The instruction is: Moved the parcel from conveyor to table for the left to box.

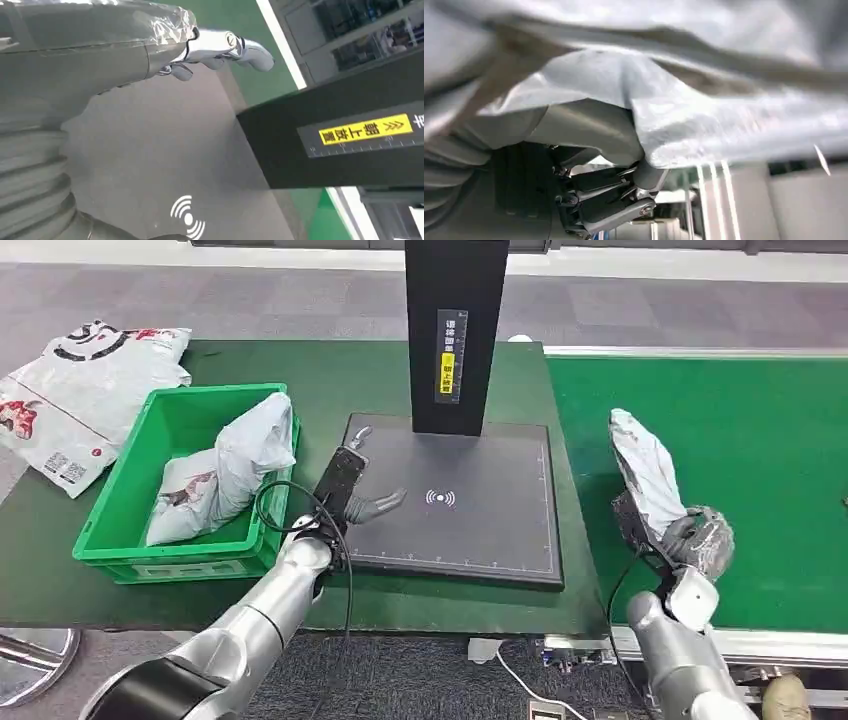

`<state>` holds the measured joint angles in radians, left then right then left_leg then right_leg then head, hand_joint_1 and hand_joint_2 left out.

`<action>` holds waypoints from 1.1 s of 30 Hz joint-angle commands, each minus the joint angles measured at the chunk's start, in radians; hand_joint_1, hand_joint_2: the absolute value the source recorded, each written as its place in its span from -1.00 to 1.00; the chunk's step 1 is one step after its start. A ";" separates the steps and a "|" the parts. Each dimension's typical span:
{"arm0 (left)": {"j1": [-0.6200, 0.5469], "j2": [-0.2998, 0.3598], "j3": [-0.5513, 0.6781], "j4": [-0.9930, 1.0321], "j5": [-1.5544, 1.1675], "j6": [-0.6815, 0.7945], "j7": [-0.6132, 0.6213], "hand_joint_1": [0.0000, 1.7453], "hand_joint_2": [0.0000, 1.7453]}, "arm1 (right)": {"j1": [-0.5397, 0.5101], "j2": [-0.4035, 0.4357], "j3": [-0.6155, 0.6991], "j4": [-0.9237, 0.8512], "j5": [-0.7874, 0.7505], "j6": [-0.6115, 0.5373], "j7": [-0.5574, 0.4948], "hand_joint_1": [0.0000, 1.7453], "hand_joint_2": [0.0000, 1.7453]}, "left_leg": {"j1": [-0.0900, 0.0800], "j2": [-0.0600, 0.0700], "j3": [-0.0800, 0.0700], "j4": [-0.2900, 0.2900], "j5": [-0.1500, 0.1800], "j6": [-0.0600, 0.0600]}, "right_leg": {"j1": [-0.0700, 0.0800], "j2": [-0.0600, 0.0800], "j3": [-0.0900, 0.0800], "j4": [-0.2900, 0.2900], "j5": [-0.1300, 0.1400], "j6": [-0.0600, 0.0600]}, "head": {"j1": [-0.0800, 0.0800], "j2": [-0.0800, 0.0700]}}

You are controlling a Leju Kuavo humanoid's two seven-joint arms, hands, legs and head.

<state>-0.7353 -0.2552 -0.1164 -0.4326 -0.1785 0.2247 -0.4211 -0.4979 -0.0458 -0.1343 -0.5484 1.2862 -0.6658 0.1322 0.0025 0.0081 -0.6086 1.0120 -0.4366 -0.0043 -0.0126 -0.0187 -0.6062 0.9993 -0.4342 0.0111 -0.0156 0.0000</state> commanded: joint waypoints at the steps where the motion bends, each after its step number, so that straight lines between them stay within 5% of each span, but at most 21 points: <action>1: -0.061 0.028 -0.025 0.060 0.003 0.050 0.009 -1.00 1.00 | 0.155 0.078 0.037 -0.606 -0.155 -0.032 -0.224 1.00 1.00 | 0.000 0.002 0.000 0.000 -0.001 -0.001 | 0.000 0.004 -0.001 0.001 -0.001 -0.001 | 0.000 0.000; 5: -0.066 0.027 -0.017 0.061 0.007 0.057 0.005 -1.00 1.00 | 0.168 0.094 0.065 -0.644 -0.134 -0.032 -0.226 1.00 1.00 | 0.000 0.002 0.000 0.000 -0.002 -0.001 | 0.000 0.004 -0.002 0.001 -0.001 -0.001 | 0.000 0.000; 11: -0.085 0.029 0.005 0.057 0.008 0.082 -0.008 -1.00 1.00 | 0.060 0.117 0.449 -0.448 -0.091 0.040 -0.112 1.00 1.00 | 0.001 0.006 -0.001 0.000 -0.002 -0.001 | 0.001 0.008 -0.003 0.001 0.000 -0.001 | 0.000 0.000; 23: -0.083 0.028 0.007 0.057 0.007 0.083 -0.010 -1.00 1.00 | 0.059 0.091 0.468 -0.447 -0.113 0.028 -0.104 1.00 1.00 | 0.000 0.002 0.000 -0.001 0.000 -0.002 | 0.000 0.003 -0.002 0.001 -0.001 -0.001 | 0.000 0.000; 28: -0.083 0.034 0.022 0.051 0.012 0.086 -0.022 -1.00 1.00 | 0.002 0.145 0.604 -0.334 -0.148 0.173 -0.144 1.00 1.00 | 0.000 0.003 0.000 -0.001 0.000 -0.003 | 0.000 0.005 -0.002 0.001 0.000 -0.002 | 0.000 0.000; 33: -0.082 0.036 0.023 0.050 0.011 0.091 -0.025 -1.00 1.00 | -0.009 0.150 0.639 -0.310 -0.129 0.174 -0.134 1.00 1.00 | 0.001 0.004 0.000 -0.001 -0.001 -0.003 | 0.001 0.006 -0.002 0.001 0.000 -0.002 | 0.000 0.000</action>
<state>-0.7731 -0.2441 -0.1163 -0.4292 -0.1694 0.3075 -0.4372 -0.3927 0.0645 0.2854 -1.0555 1.1776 -0.6187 0.0217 0.0024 0.0076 -0.6108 1.0115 -0.4363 -0.0061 -0.0126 -0.0184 -0.6091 1.0003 -0.4349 0.0101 -0.0156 -0.0004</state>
